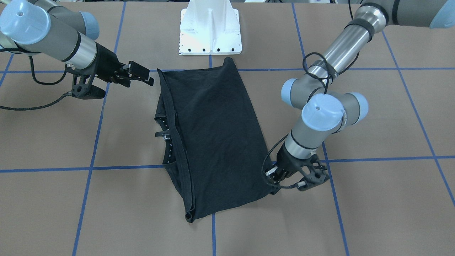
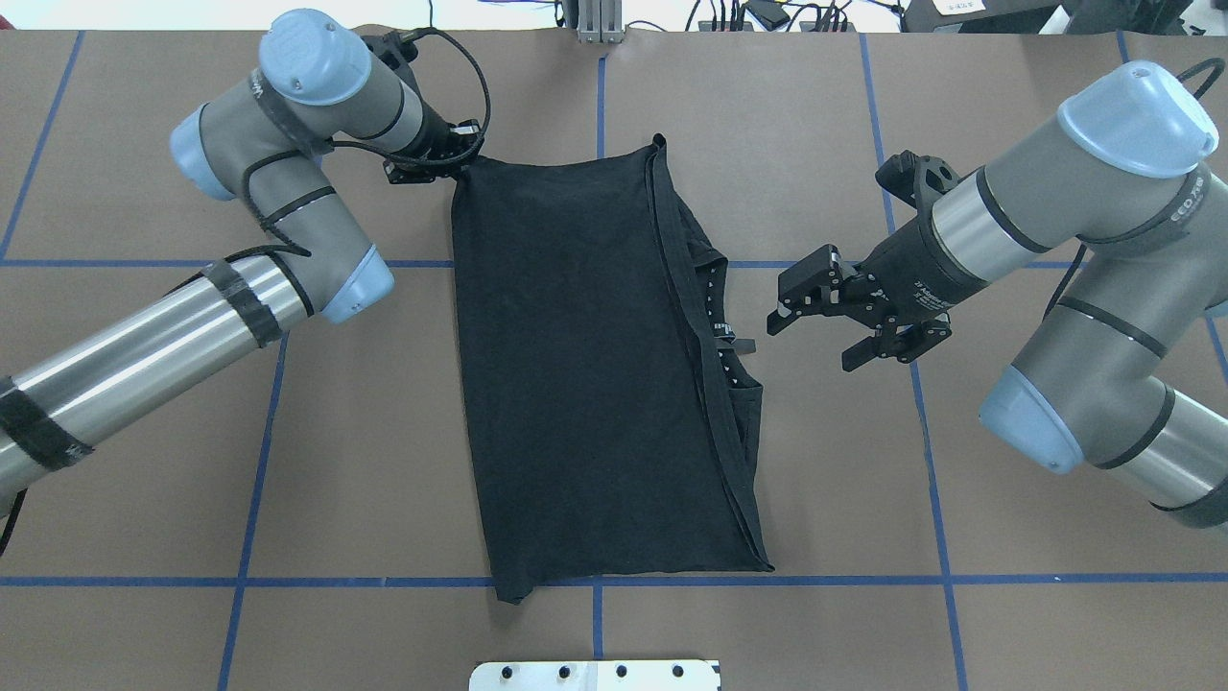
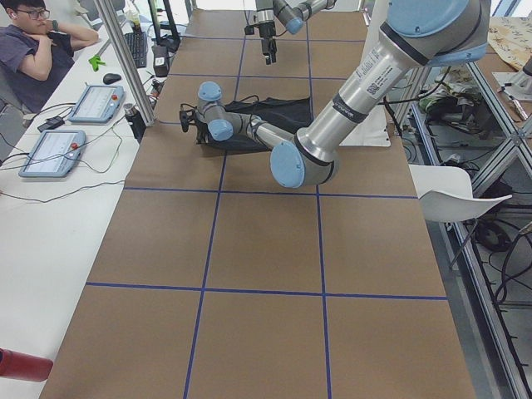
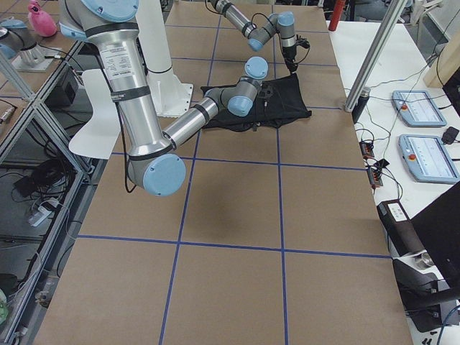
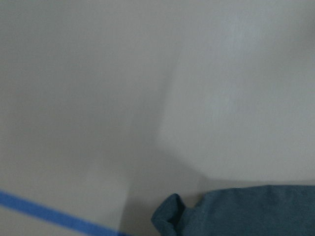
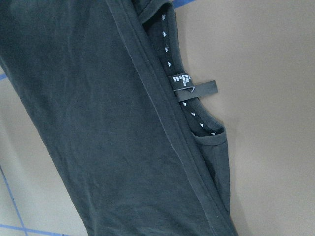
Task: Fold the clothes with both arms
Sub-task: 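Release the corner with the left gripper while the right gripper lowers to the shirt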
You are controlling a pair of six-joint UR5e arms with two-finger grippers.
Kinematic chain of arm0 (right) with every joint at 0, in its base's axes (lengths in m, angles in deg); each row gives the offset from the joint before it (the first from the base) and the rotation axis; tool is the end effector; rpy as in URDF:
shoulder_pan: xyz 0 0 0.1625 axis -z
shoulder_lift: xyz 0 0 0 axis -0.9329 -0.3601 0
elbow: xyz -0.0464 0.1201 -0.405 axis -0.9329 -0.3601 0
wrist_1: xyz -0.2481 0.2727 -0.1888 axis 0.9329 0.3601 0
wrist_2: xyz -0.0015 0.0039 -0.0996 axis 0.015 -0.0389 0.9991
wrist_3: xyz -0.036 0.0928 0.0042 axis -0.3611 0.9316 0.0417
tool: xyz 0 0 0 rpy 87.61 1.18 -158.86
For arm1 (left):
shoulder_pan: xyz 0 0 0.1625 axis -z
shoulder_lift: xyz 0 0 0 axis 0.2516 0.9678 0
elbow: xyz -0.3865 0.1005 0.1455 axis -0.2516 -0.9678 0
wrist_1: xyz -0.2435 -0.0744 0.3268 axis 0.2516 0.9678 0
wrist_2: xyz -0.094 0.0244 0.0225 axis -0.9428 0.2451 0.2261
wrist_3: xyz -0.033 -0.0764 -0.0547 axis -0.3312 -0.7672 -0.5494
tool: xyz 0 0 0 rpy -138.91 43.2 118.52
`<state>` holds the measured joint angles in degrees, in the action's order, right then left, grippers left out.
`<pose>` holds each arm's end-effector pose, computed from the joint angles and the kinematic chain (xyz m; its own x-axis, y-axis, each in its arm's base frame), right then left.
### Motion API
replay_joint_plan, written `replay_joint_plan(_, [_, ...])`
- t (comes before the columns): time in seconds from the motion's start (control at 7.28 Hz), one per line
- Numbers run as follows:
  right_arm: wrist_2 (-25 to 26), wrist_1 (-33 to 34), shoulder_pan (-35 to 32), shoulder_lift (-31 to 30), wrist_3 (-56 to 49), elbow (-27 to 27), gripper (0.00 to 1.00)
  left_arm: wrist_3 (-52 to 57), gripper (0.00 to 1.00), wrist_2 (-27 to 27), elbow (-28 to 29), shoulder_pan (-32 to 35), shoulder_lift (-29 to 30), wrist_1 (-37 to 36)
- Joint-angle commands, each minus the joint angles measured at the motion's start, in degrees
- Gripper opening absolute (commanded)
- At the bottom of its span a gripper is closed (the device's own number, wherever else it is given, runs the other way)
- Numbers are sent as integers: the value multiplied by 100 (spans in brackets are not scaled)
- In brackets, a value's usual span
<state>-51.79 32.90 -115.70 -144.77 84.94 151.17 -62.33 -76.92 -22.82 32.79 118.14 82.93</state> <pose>-0.3371 -0.4396 0.2843 0.3268 0.2496 0.9116 0.0544 0.9579 -0.2818 0.4861 -0.6714 0.2959 0.4353 -0.2723 -0.8581 0.4209 0.9042 -0.0734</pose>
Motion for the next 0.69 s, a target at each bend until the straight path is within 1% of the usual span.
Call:
replay_joint_plan(0.0, [73, 0, -4, -2, -9, 7, 100, 249, 0, 173, 596, 10, 264, 569])
replay_joint_plan(0.14, [108, 0, 5, 6, 0, -1, 100, 486, 0, 174, 588, 28, 264, 561])
replay_joint_plan(0.27, [300, 0, 31, 41, -9, -10, 100, 767, 88, 208, 588, 36, 255, 543])
replay_joint_plan(0.41, [450, 9, 49, 42, 0, 25, 100, 830, 100, 278, 492, 132, 255, 543])
replay_joint_plan(0.55, [721, 26, 258, 155, -9, 16, 100, 866, 100, 201, 317, 264, 238, 526])
